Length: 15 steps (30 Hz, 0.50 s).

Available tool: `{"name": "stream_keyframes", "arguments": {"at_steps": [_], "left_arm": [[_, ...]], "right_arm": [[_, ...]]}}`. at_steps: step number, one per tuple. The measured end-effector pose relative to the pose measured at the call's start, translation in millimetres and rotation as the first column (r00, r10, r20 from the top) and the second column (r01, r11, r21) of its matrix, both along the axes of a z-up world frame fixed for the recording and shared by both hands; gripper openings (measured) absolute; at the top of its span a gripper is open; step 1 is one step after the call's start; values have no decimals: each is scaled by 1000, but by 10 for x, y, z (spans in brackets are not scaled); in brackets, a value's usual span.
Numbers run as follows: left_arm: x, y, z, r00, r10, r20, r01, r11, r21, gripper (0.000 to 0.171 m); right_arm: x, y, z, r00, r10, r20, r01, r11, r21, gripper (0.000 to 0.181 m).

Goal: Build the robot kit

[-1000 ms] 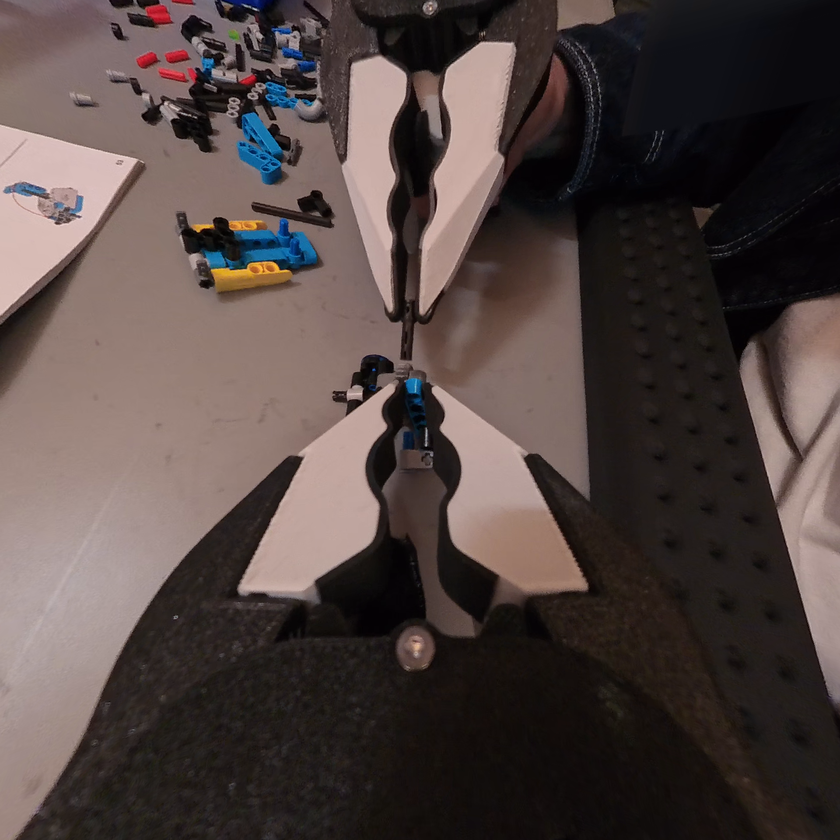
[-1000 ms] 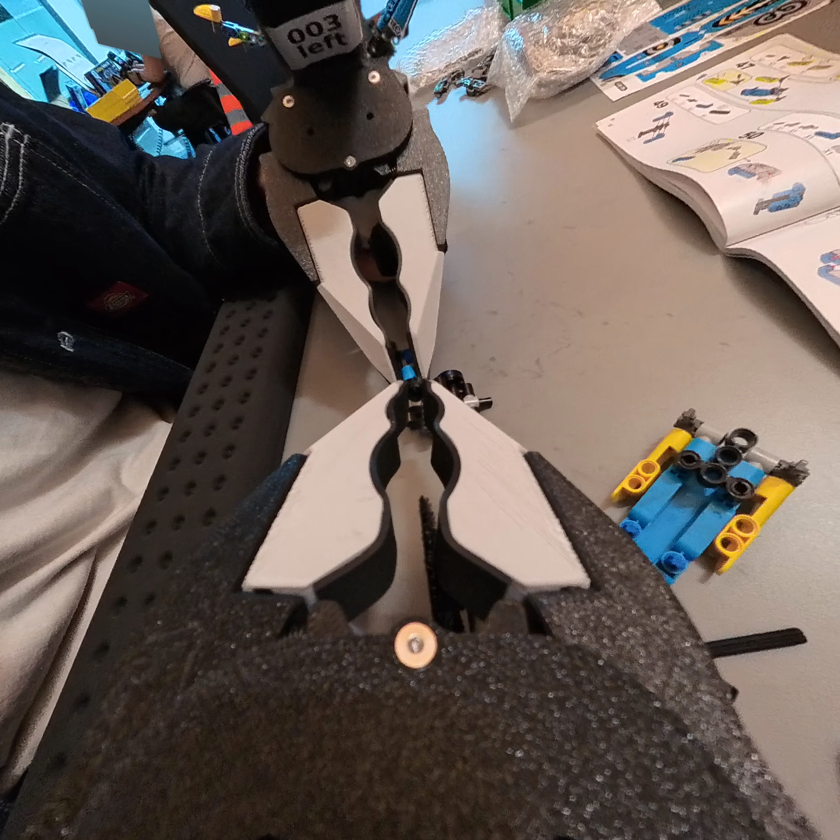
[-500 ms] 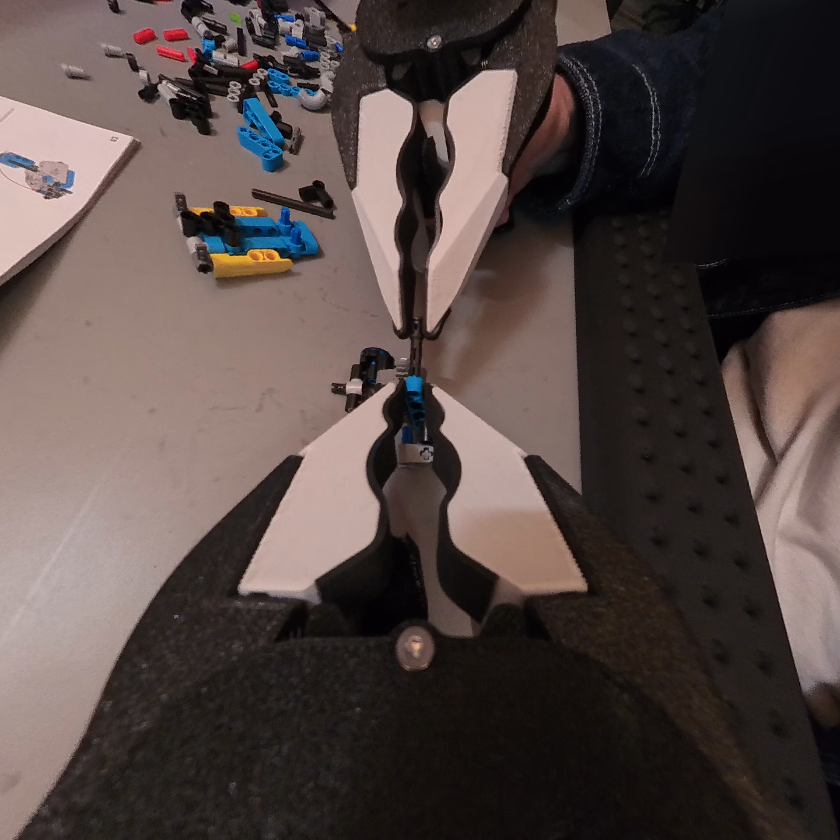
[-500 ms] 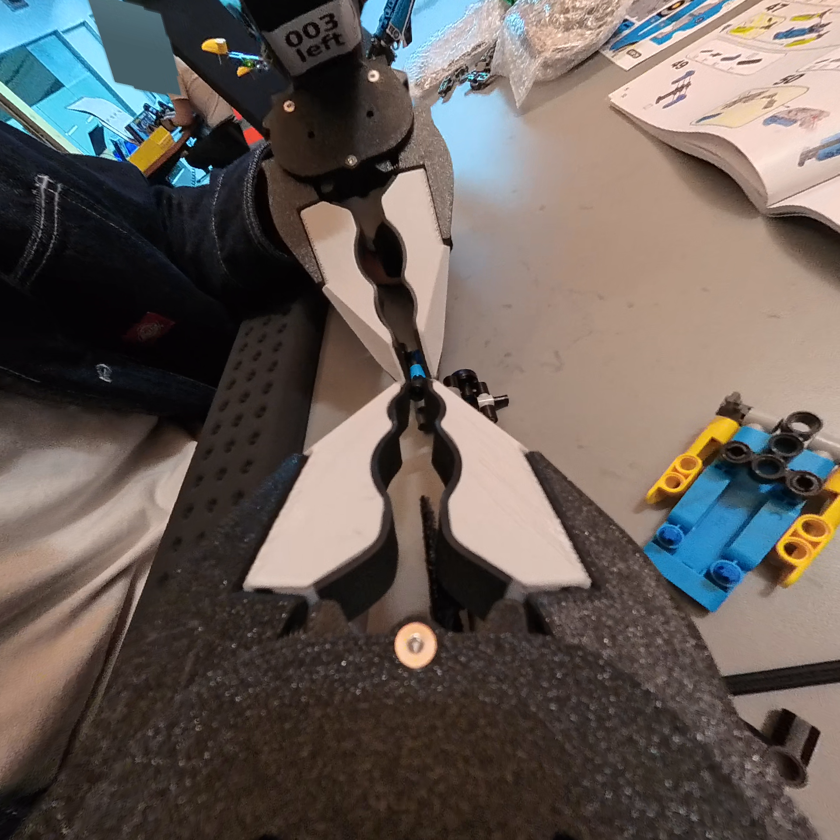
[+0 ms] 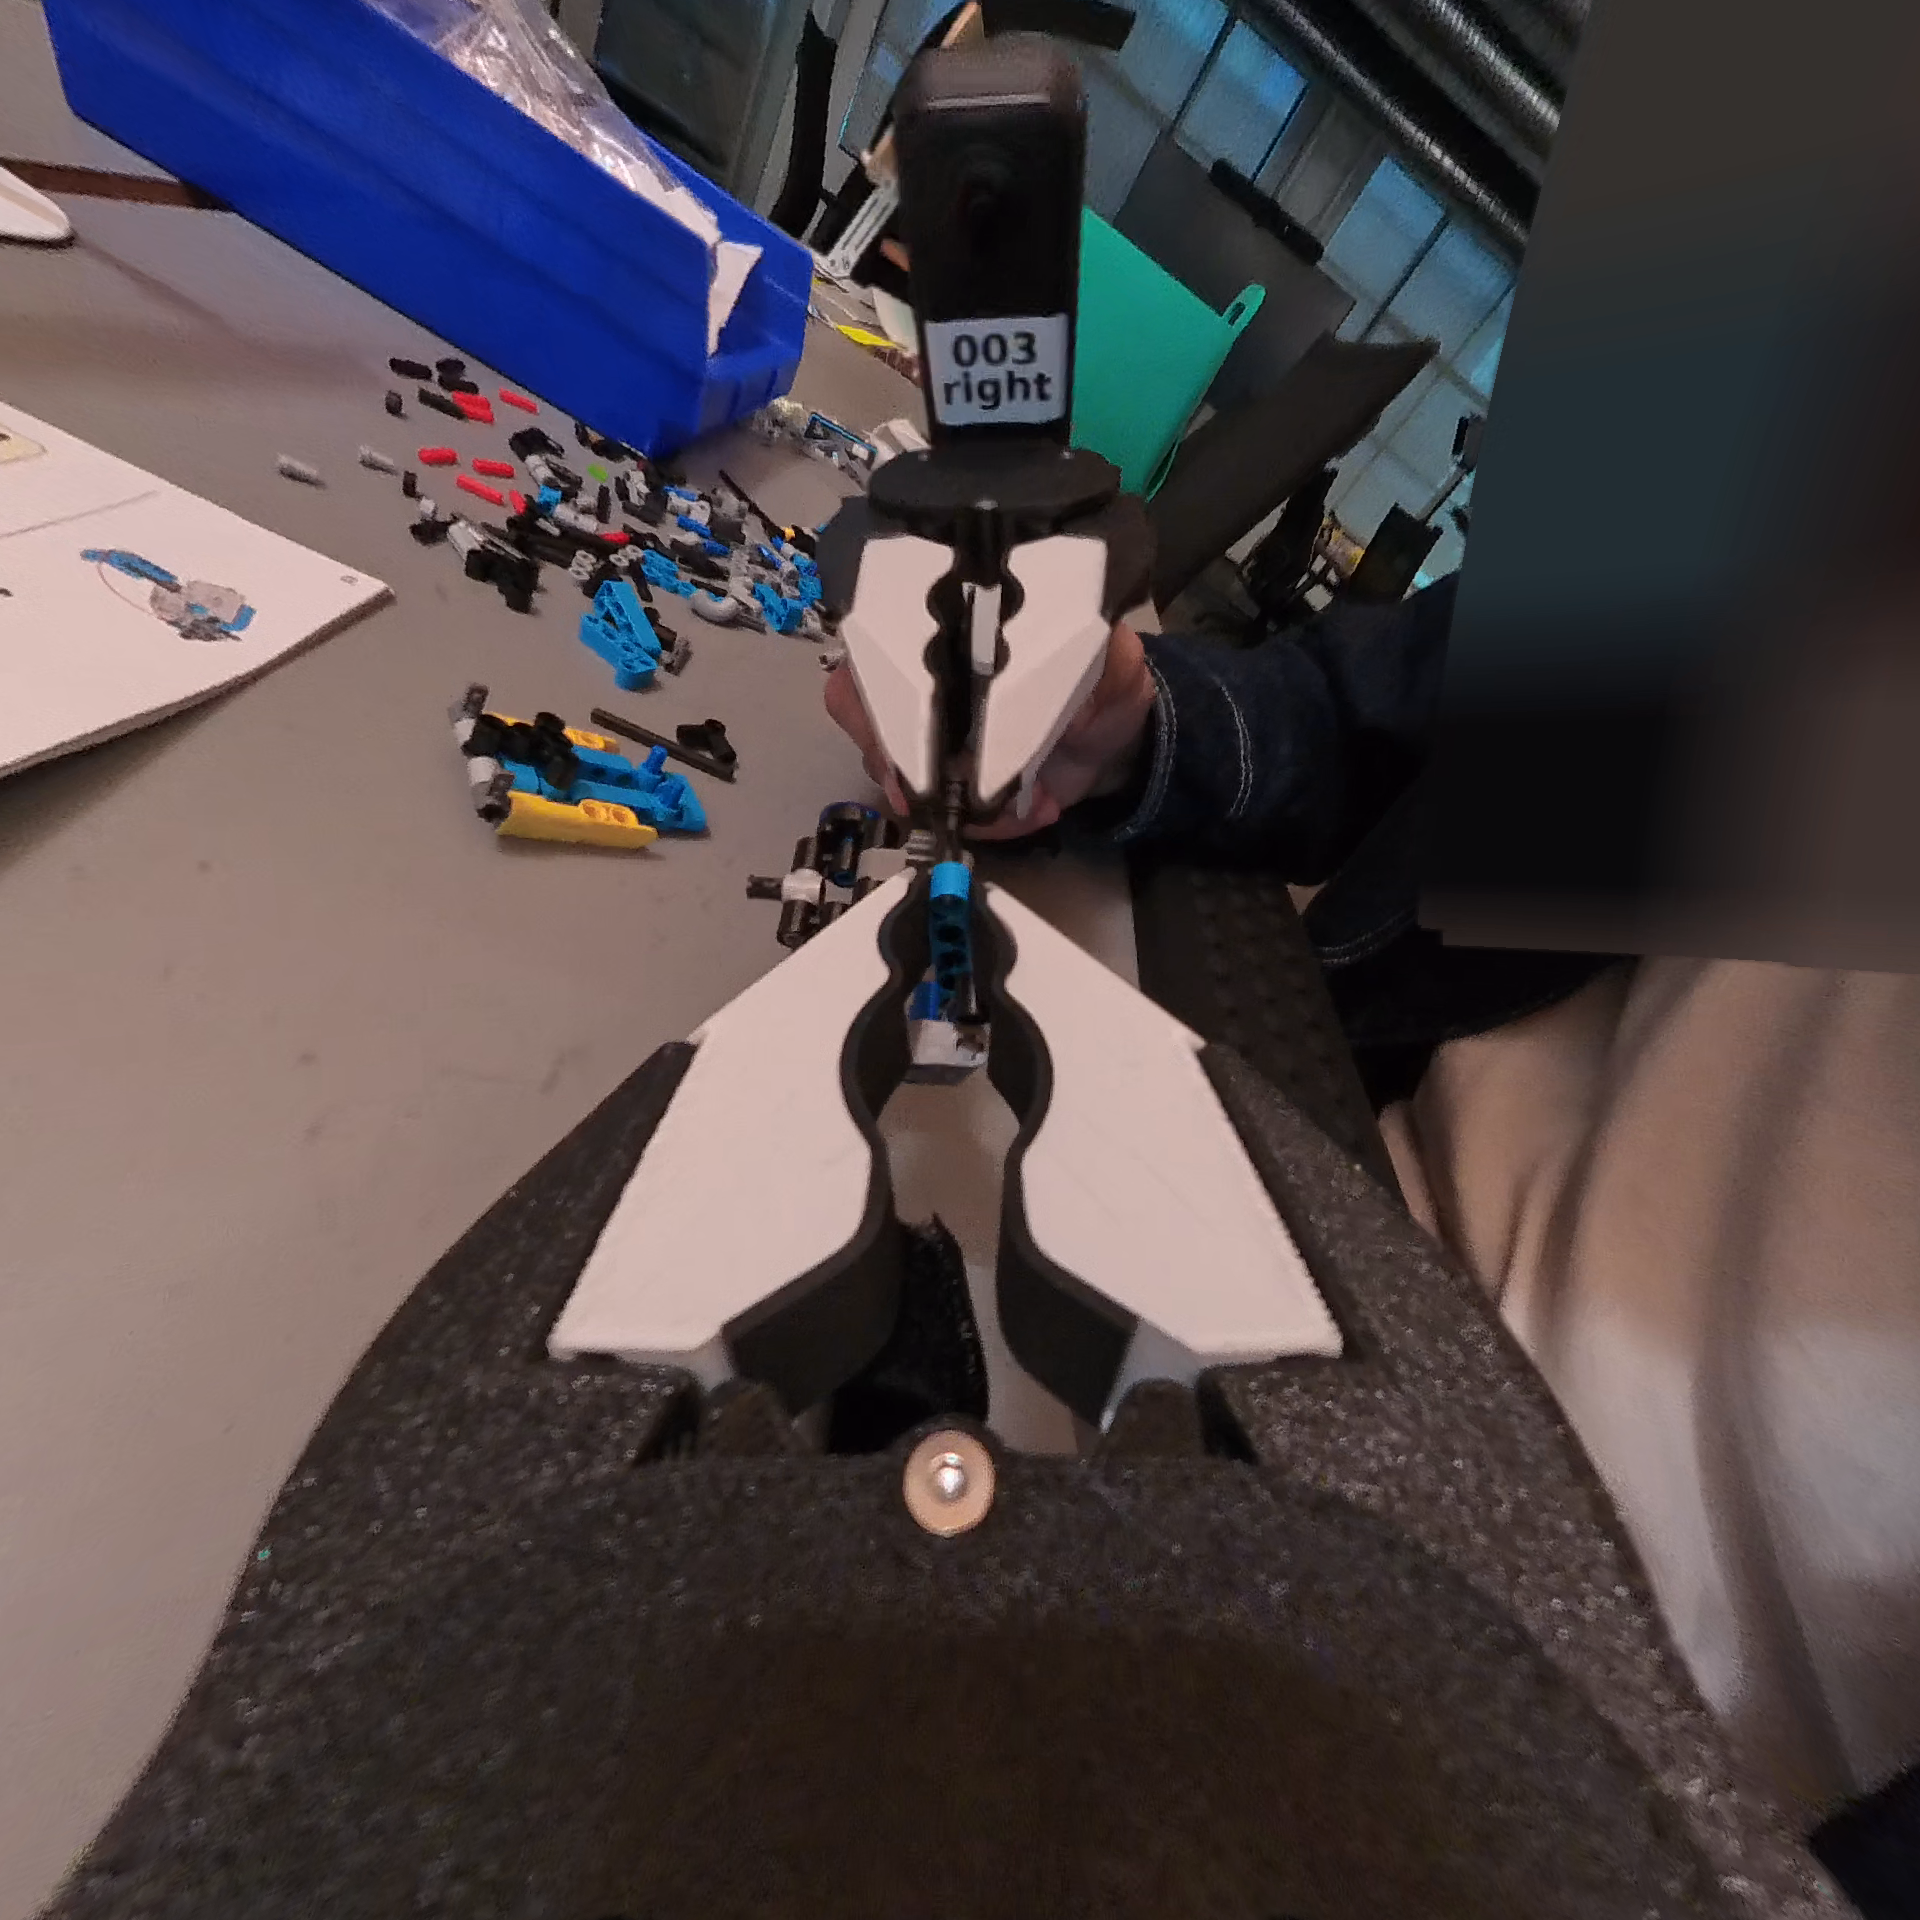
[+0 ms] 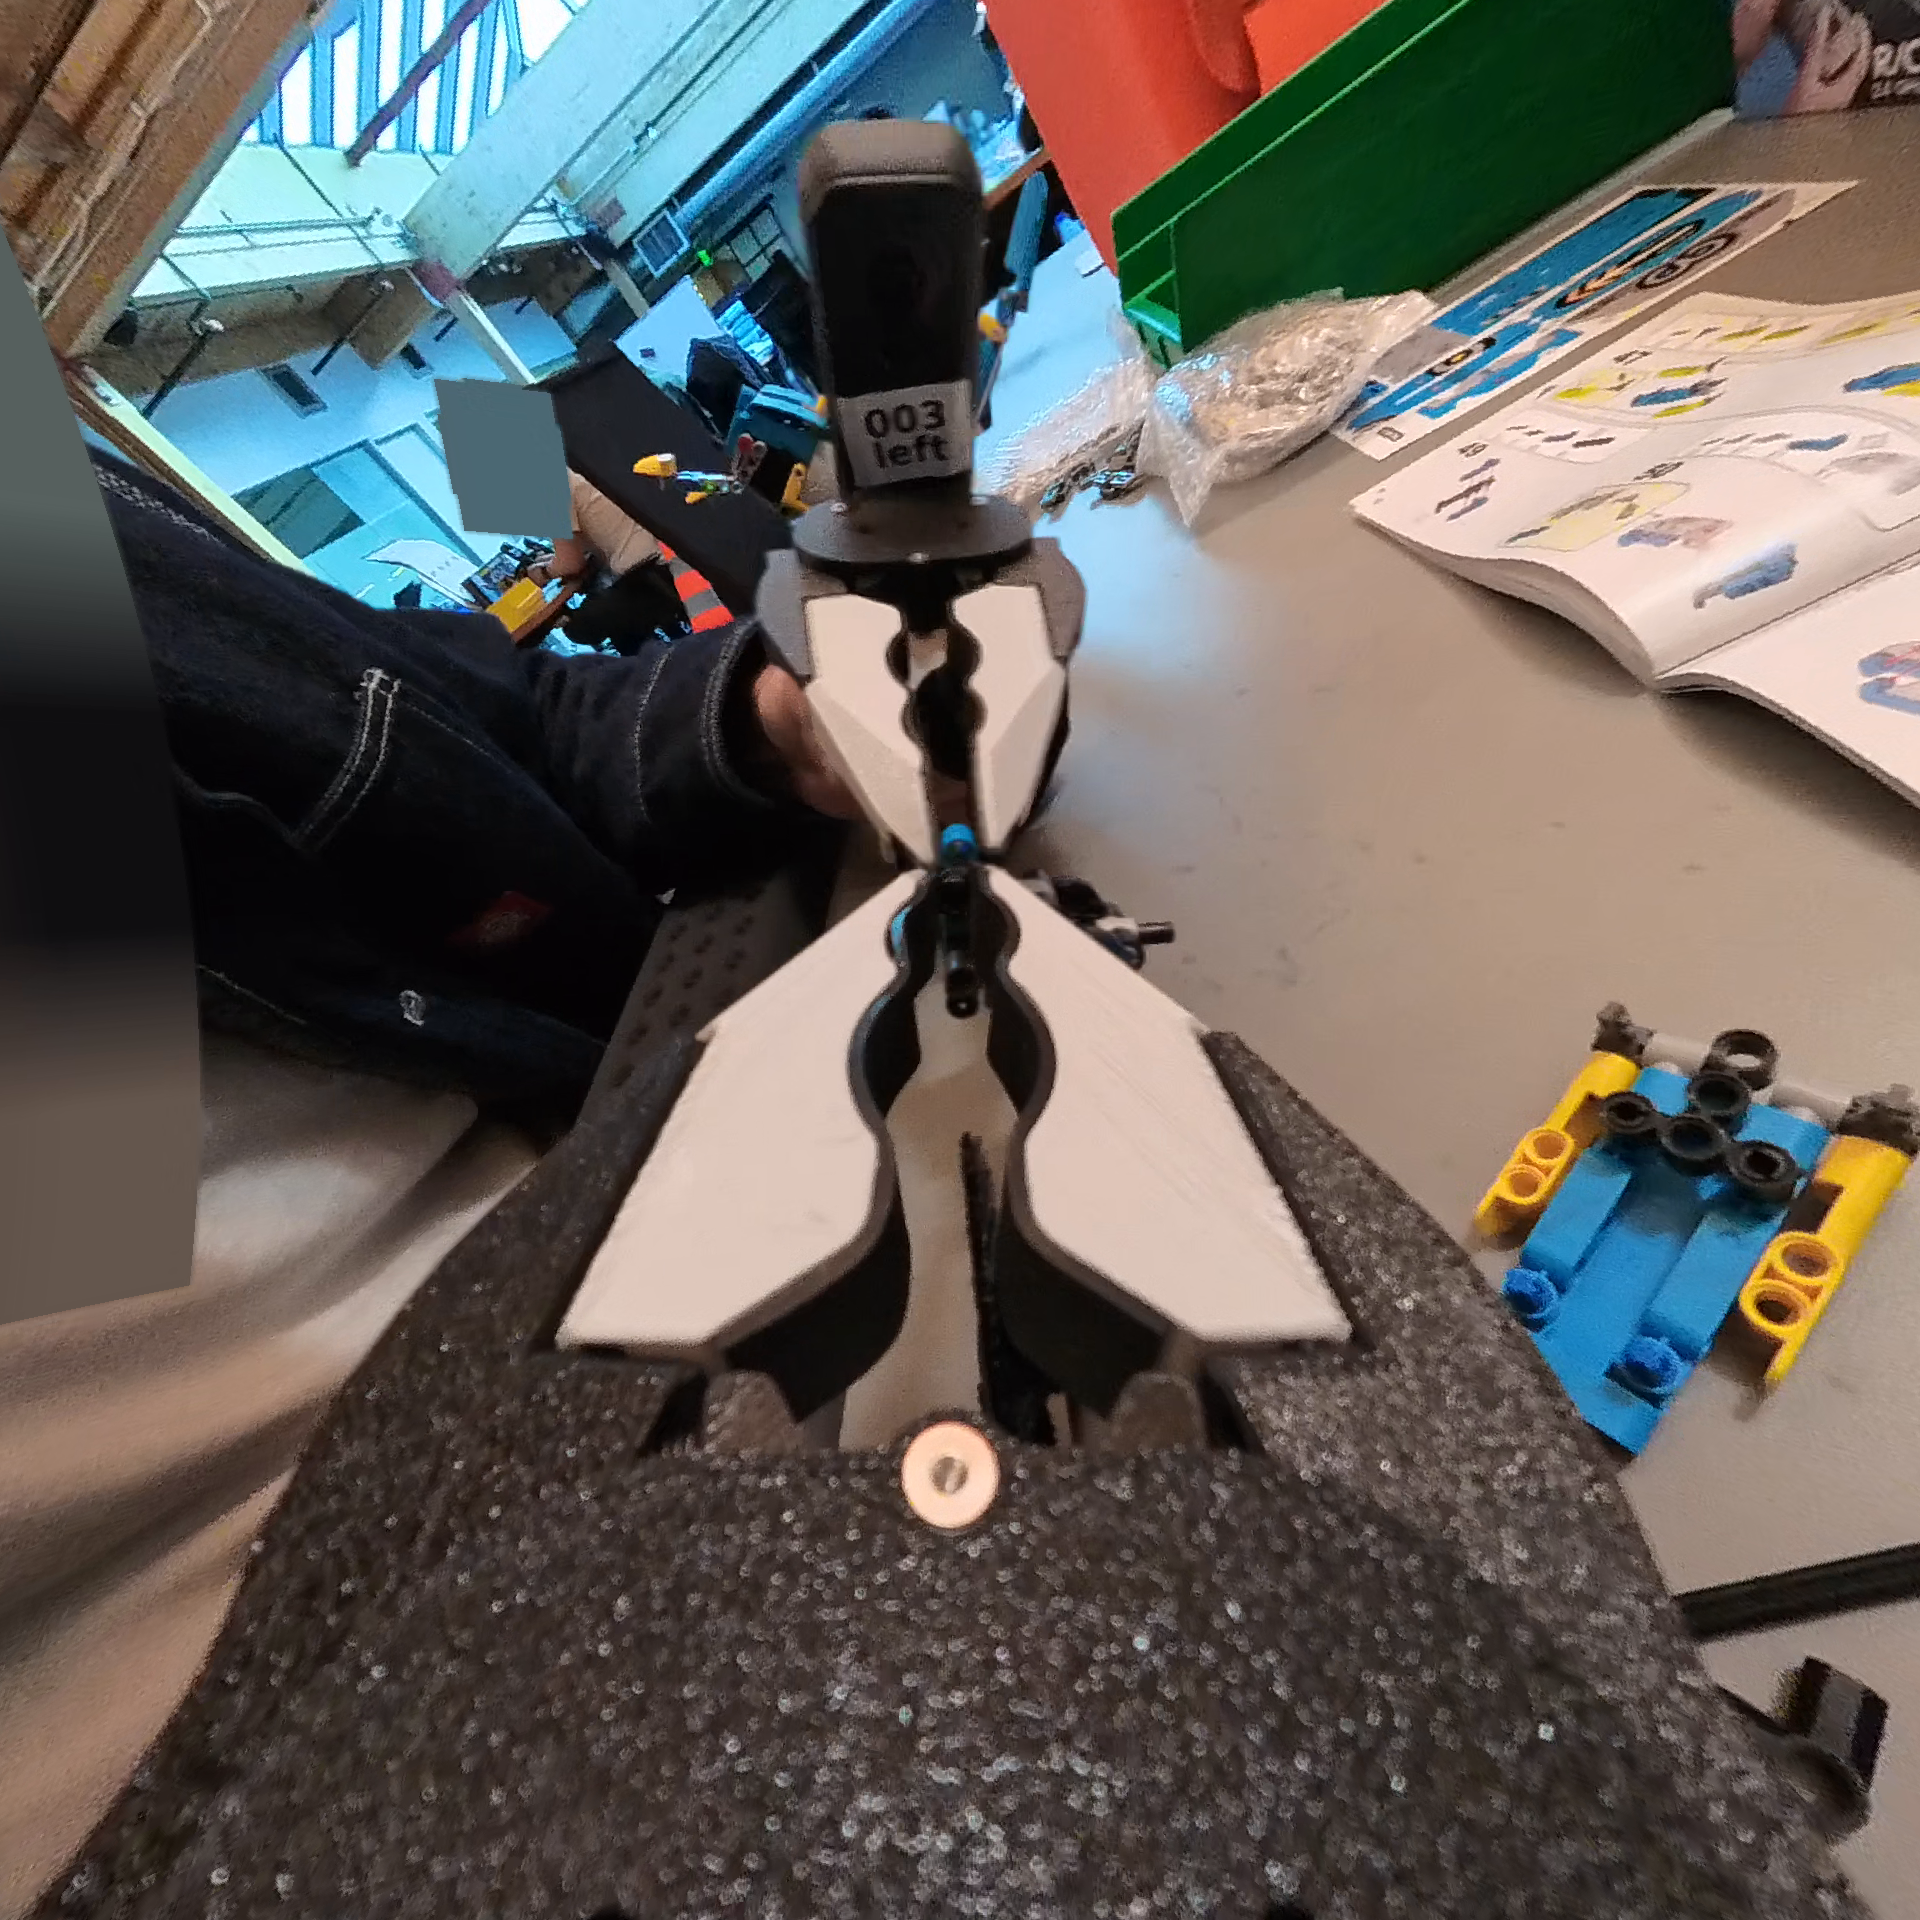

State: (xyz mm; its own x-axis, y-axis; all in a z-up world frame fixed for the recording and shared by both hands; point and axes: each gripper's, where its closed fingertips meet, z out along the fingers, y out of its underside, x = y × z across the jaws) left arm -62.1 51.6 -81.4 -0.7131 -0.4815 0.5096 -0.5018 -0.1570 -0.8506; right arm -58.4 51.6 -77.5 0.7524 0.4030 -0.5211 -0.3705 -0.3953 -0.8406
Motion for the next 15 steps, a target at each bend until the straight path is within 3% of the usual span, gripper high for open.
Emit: {"name": "stream_keyframes", "arguments": {"at_steps": [8,15], "left_arm": [[60,1,98,1000,25,-4,-26,994,-108,6],[96,5,106,999,53,8,-51,991,-124,5]], "right_arm": [[64,15,114,998,-39,-42,41,998,48,5],[92,15,95,994,-42,-102,44,999,18,5]]}}
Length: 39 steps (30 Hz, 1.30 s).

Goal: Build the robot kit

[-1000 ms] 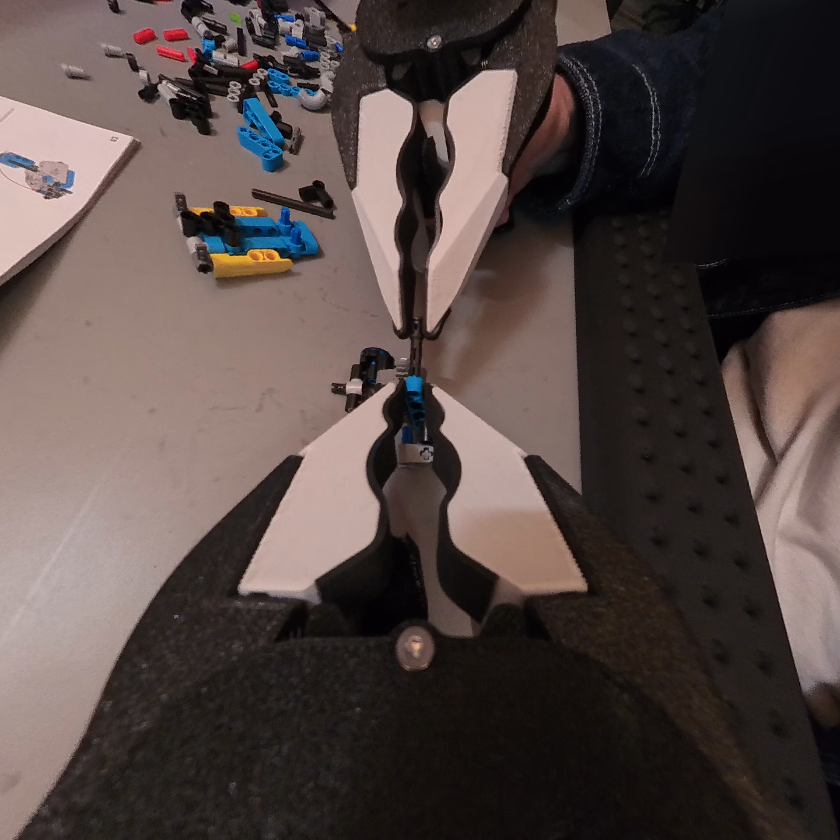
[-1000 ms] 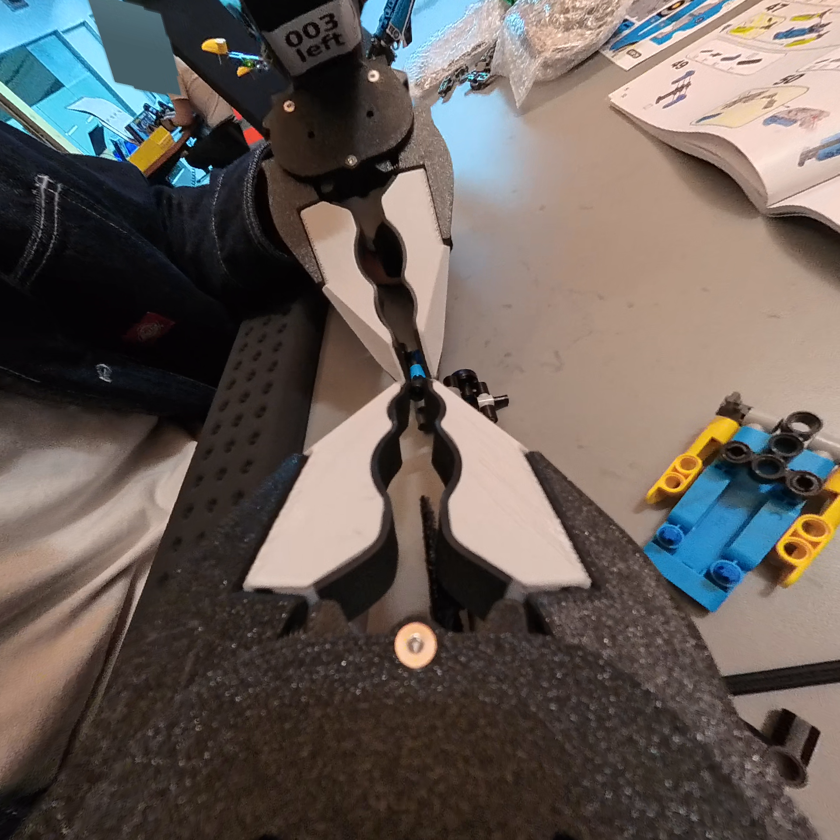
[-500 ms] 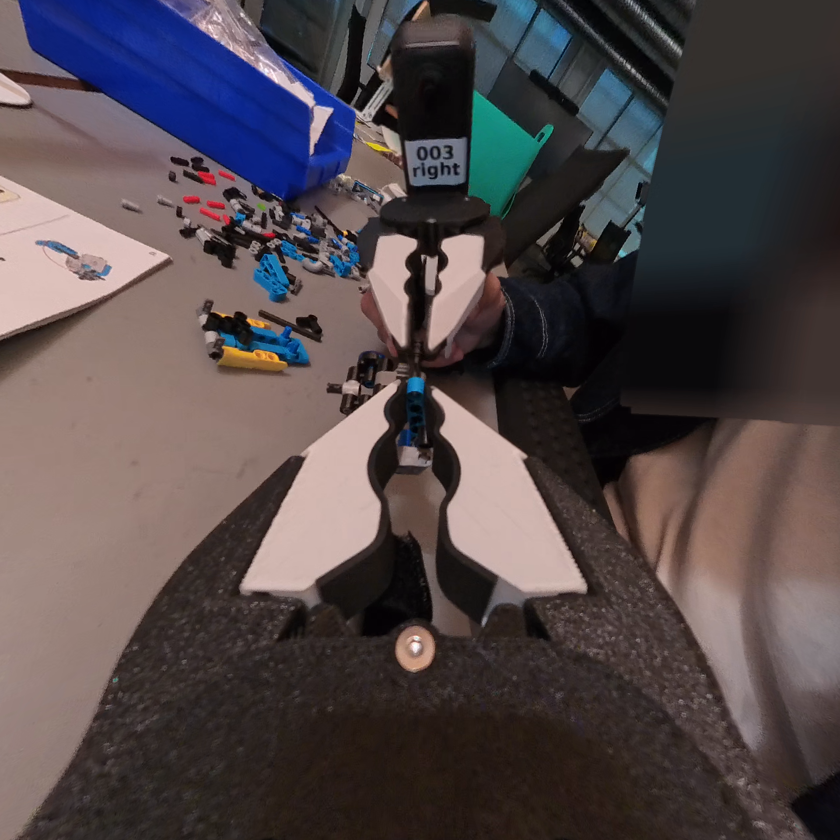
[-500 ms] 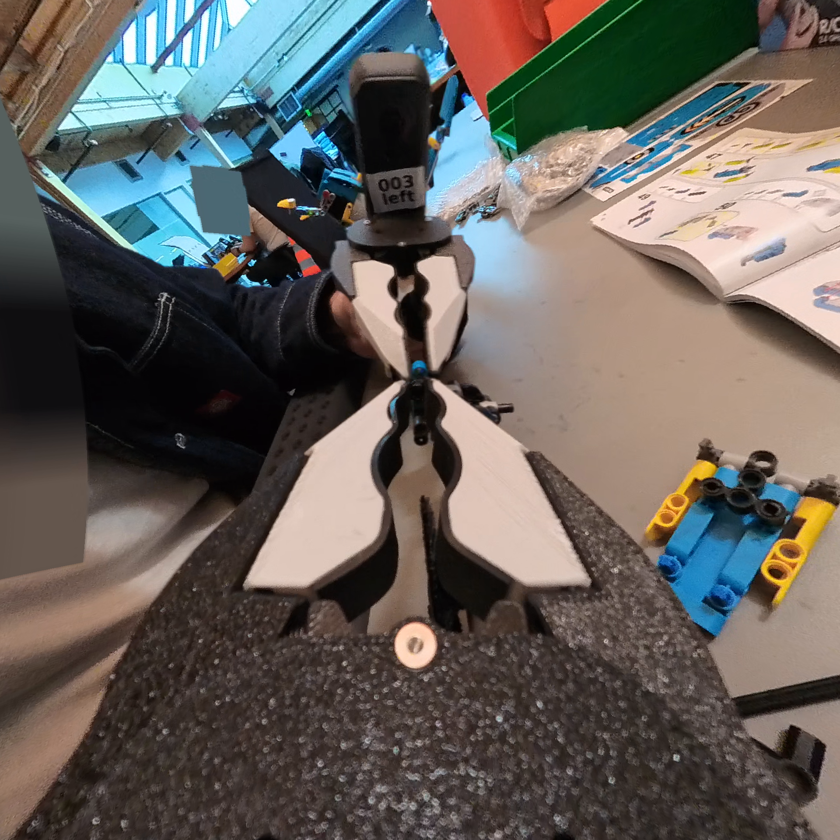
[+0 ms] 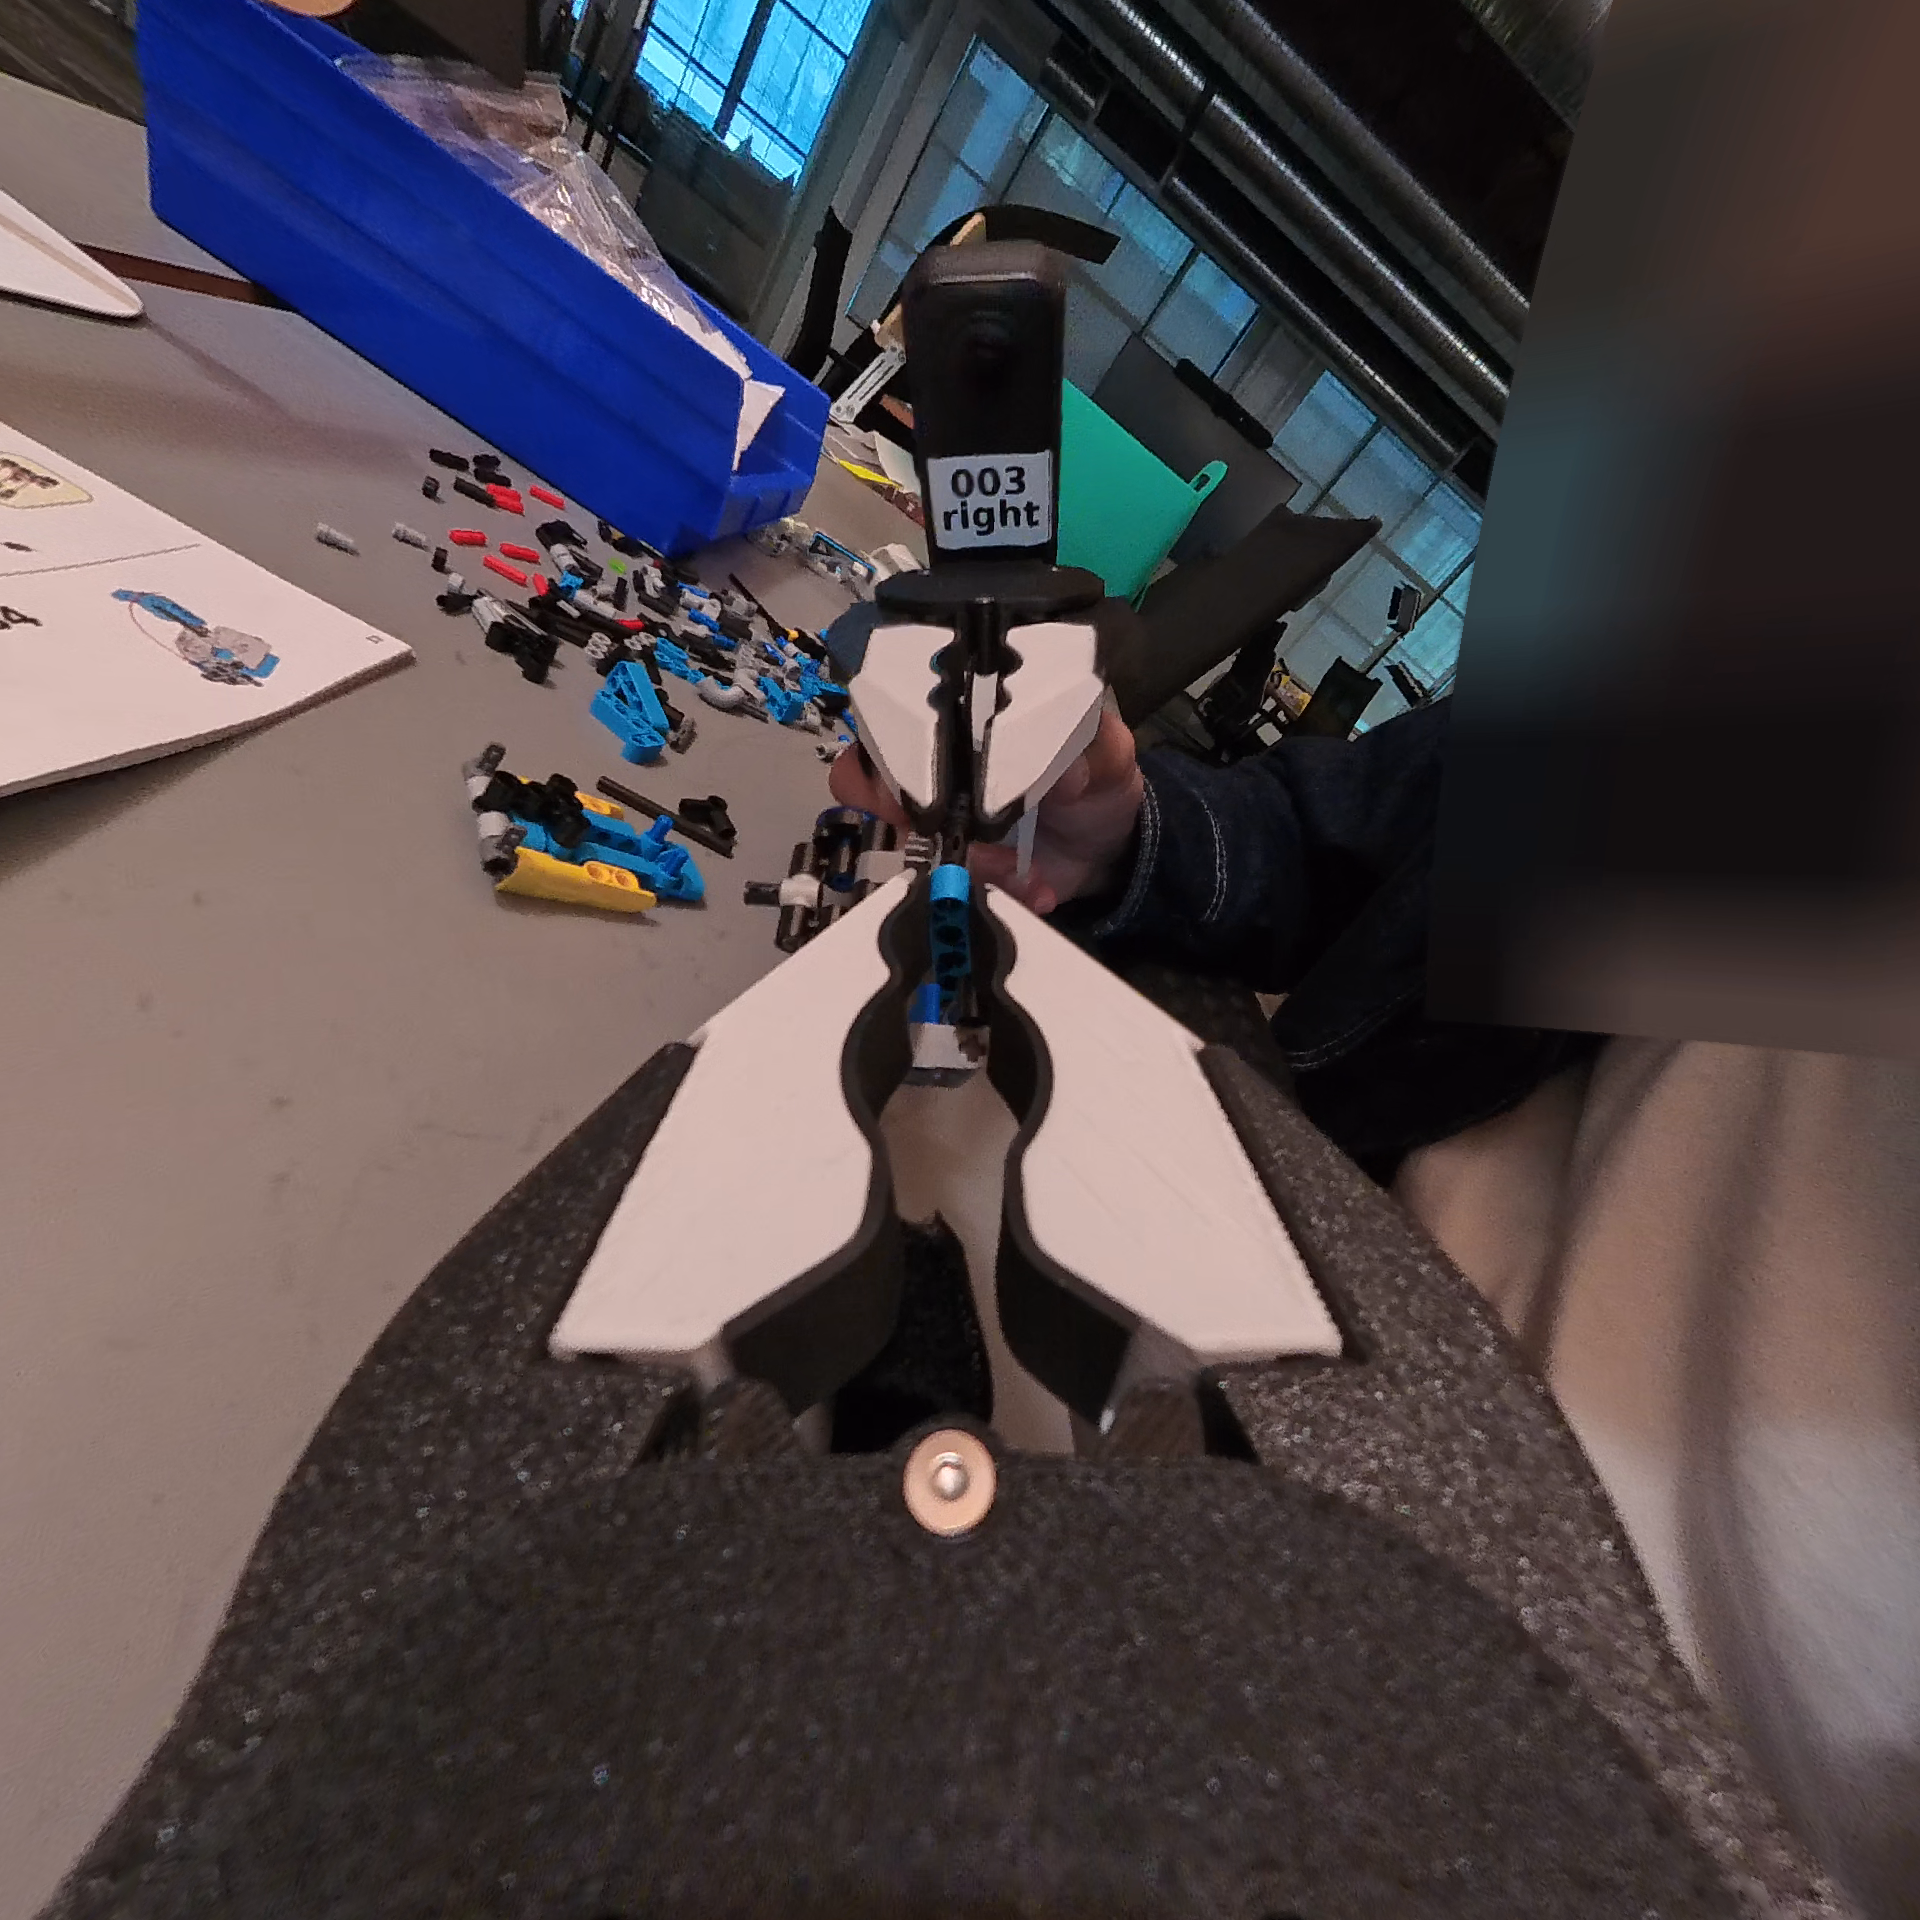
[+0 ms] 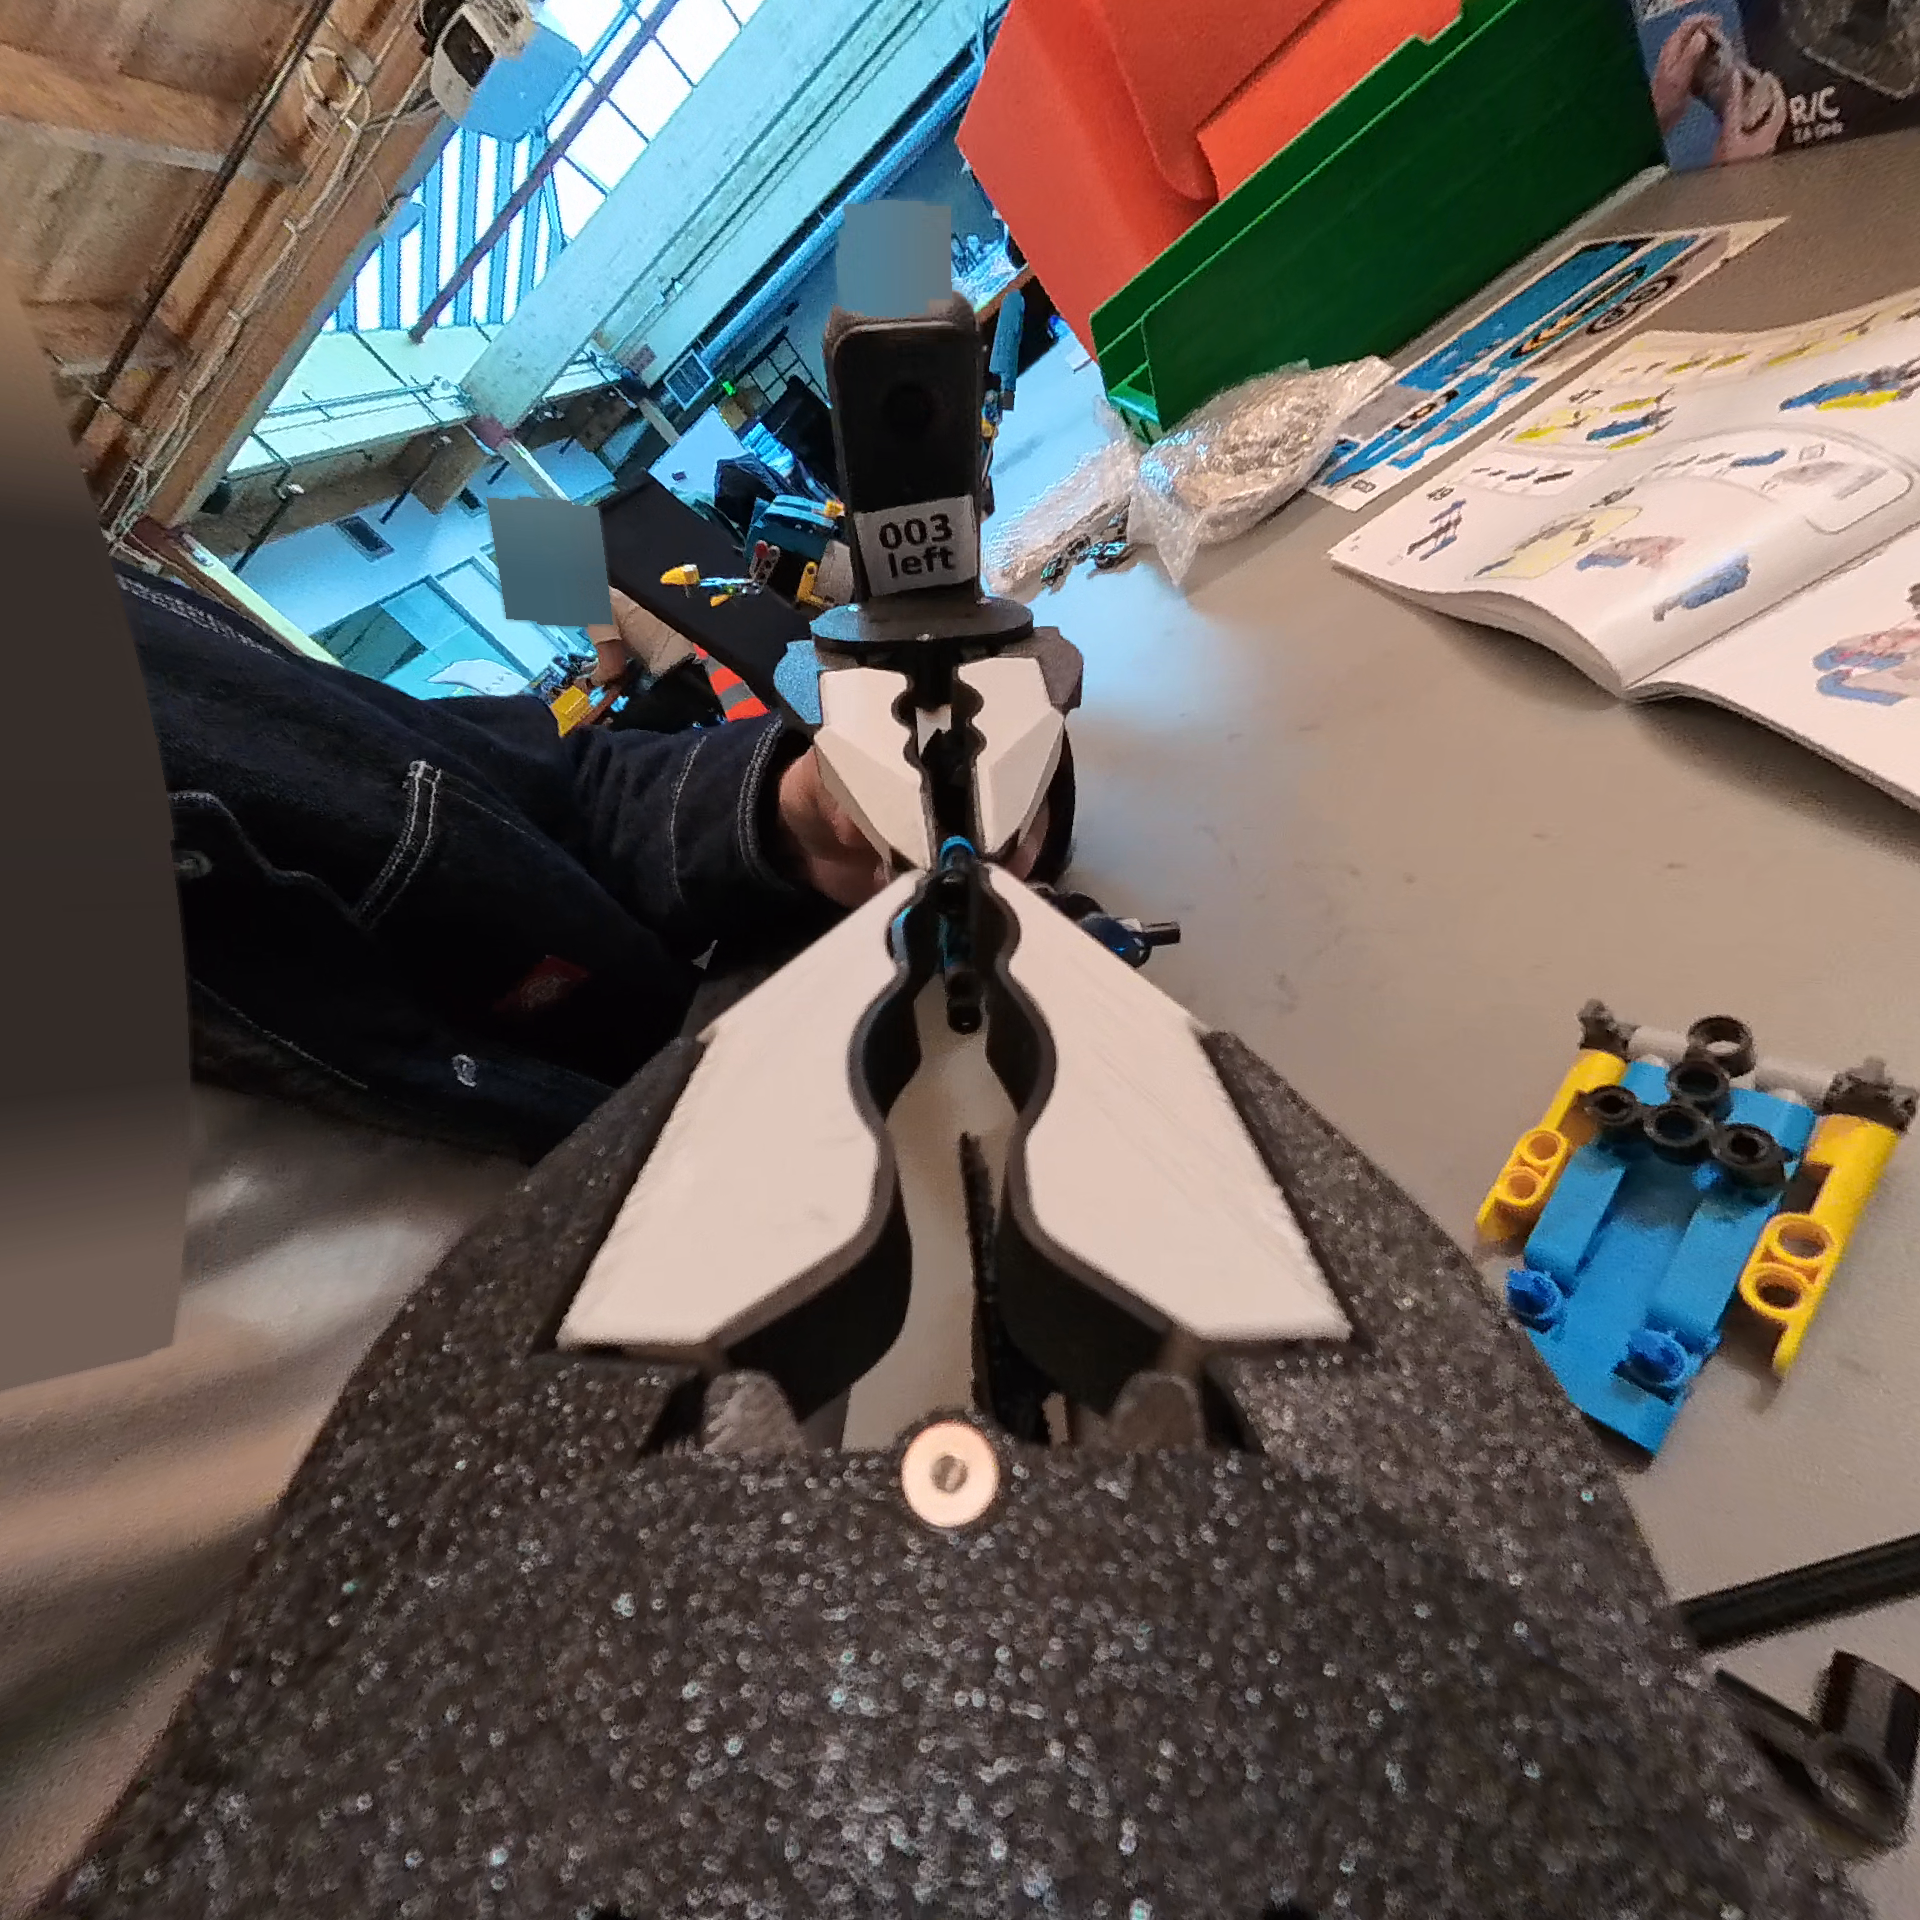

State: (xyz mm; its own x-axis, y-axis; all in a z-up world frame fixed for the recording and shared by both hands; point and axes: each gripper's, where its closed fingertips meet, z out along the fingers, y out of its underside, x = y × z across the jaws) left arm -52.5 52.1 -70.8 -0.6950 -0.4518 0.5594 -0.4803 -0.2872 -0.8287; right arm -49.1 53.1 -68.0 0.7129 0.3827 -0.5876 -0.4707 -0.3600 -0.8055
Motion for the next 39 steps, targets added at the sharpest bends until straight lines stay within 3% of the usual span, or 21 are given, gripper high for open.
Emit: {"name": "stream_keyframes", "arguments": {"at_steps": [5,11,13,20,21,23,26,30,34,39], "left_arm": [[-45,-37,-54,999,-24,29,21,996,90,5],[-148,-137,-138,994,-94,48,83,976,200,5],[-182,-209,-206,991,-127,46,110,958,265,5],[-125,-137,-106,995,-91,45,82,982,169,6],[-119,-117,-76,995,-82,53,73,986,152,6],[-124,-50,77,992,-55,110,46,996,81,6],[-203,79,446,973,-22,231,47,994,-100,5],[-311,171,719,949,-14,315,91,969,-230,6],[-386,206,829,938,-24,346,131,948,-290,6],[-451,156,863,923,-45,382,159,948,-274,6]], "right_arm": [[-48,-33,-48,994,34,101,-31,999,-27,5],[-152,-95,-130,988,144,63,-139,987,-79,4],[-261,-104,-234,971,179,159,-162,980,-111,5],[-190,-37,-117,976,89,199,-86,996,-26,6],[-188,-45,-67,972,85,217,-86,996,-5,16],[-131,-93,155,973,41,226,-63,994,92,31],[50,-169,449,949,-118,291,43,967,251,28],[118,-287,729,920,-259,295,114,895,432,19],[74,-271,681,930,-226,289,94,908,408,17],[14,-263,656,947,-181,267,66,918,391,17]]}}
